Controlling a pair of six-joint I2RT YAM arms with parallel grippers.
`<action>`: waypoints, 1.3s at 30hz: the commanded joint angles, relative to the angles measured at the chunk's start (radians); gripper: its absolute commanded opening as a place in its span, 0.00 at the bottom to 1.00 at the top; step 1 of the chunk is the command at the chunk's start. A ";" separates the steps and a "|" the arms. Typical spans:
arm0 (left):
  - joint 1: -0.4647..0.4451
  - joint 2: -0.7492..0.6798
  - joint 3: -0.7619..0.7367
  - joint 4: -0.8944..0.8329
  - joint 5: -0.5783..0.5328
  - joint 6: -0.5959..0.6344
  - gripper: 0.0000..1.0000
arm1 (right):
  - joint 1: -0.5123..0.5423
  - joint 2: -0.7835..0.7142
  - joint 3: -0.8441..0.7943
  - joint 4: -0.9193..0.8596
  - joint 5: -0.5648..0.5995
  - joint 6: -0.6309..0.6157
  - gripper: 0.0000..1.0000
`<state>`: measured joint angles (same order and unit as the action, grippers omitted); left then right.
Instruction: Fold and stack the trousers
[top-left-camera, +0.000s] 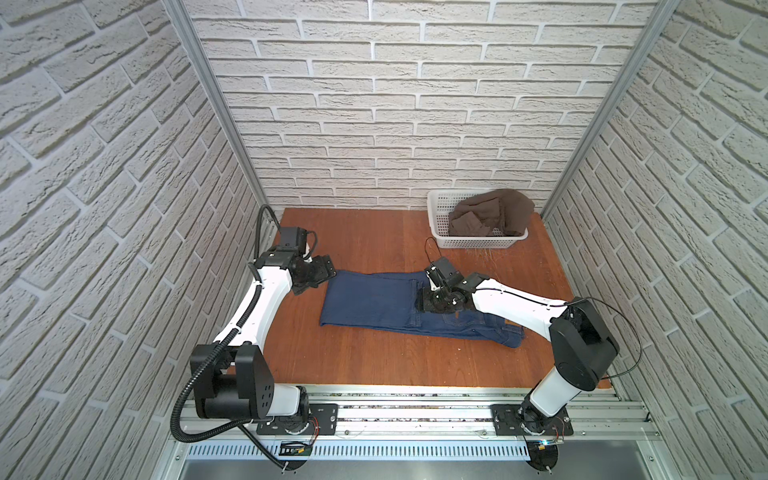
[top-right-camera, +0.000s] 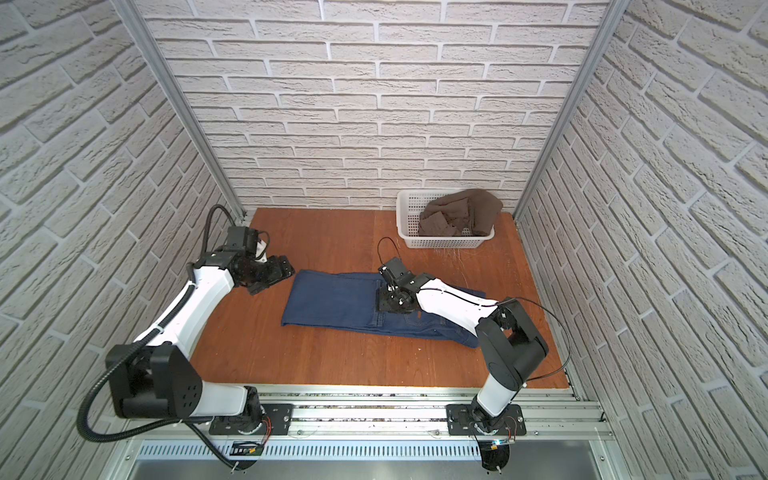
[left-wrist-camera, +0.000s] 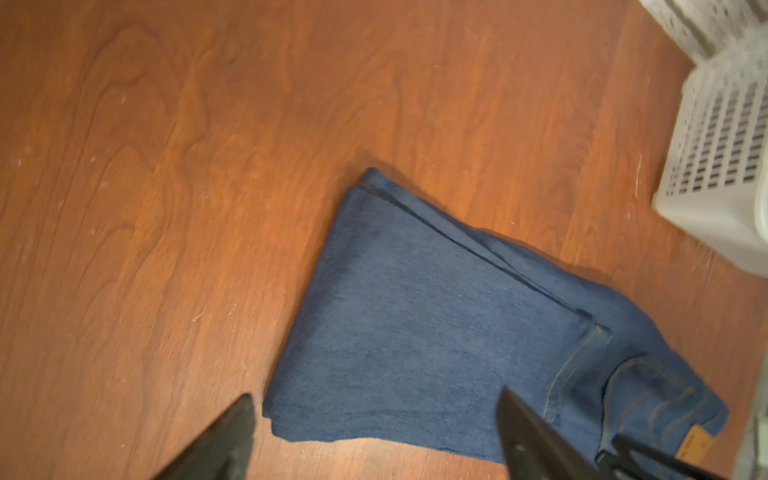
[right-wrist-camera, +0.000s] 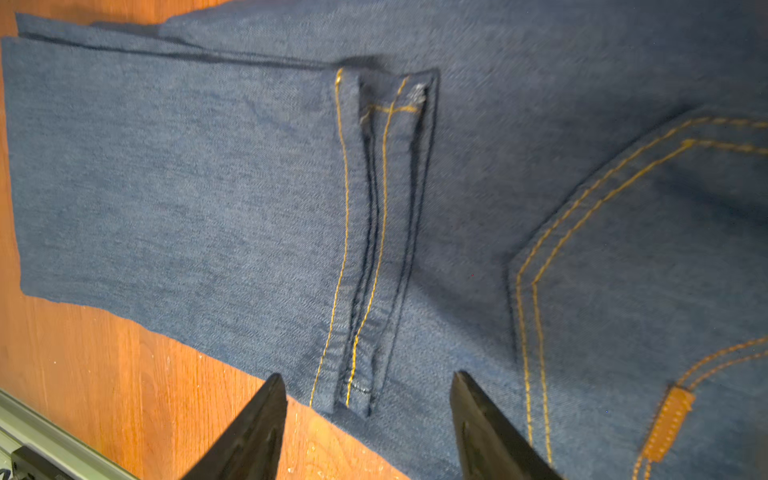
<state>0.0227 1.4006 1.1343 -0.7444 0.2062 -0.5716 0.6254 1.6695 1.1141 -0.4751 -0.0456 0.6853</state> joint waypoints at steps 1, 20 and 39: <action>0.078 0.054 -0.043 0.033 0.105 0.037 0.76 | 0.008 -0.006 0.003 0.003 0.017 0.017 0.65; 0.141 0.452 0.015 -0.032 0.328 0.167 0.72 | 0.011 -0.037 -0.019 0.009 0.003 0.026 0.65; 0.139 0.458 -0.016 -0.039 0.444 0.183 0.59 | 0.010 -0.032 -0.033 0.027 0.004 0.038 0.65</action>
<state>0.1570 1.8530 1.1316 -0.7605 0.6109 -0.4107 0.6304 1.6680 1.0988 -0.4736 -0.0460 0.7044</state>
